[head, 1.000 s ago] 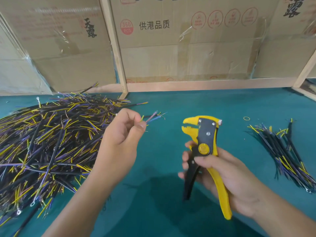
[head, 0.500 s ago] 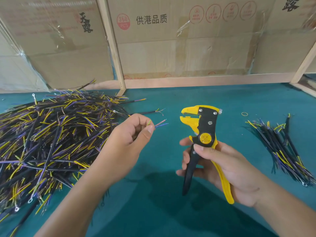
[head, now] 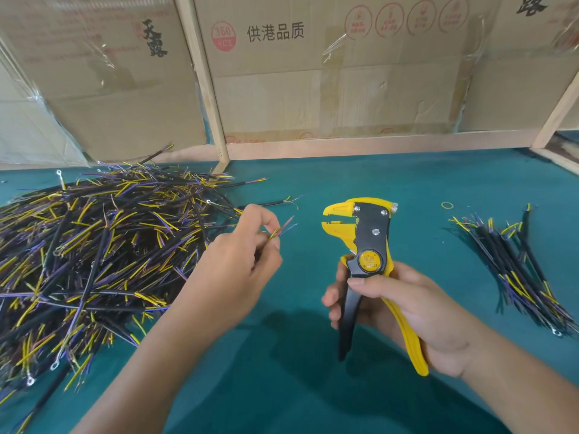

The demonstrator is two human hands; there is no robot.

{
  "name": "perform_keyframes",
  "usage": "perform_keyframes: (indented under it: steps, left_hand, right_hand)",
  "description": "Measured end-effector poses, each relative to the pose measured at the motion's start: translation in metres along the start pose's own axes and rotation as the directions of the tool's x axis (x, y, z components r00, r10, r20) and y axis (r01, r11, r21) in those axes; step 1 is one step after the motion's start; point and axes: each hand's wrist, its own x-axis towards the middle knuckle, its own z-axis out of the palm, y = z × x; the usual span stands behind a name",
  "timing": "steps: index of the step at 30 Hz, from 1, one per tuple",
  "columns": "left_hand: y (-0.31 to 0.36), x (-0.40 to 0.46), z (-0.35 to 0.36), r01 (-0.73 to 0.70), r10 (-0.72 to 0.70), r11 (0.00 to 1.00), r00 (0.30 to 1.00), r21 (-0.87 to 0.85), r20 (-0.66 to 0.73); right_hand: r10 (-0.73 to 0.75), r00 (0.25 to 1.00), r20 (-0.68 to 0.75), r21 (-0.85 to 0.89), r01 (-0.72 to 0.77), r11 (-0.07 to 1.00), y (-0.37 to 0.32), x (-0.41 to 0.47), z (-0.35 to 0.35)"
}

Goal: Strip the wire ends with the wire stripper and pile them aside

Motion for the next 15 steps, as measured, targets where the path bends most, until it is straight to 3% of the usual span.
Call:
perform_keyframes:
  steps: [7, 15]
  left_hand:
    - [-0.0002, -0.0008, 0.0007, -0.066, 0.064, 0.997, 0.997, 0.035, 0.044]
    - [-0.0042, 0.0001, -0.0021, -0.104, 0.109, 0.988, 0.993, 0.116, -0.034]
  right_hand:
    - [0.044, 0.996, 0.079, -0.016, -0.043, 0.999, -0.0026, -0.0022, 0.0005]
    - [0.103, 0.985, 0.136, -0.063, -0.095, 0.993, -0.0036, -0.0037, -0.0005]
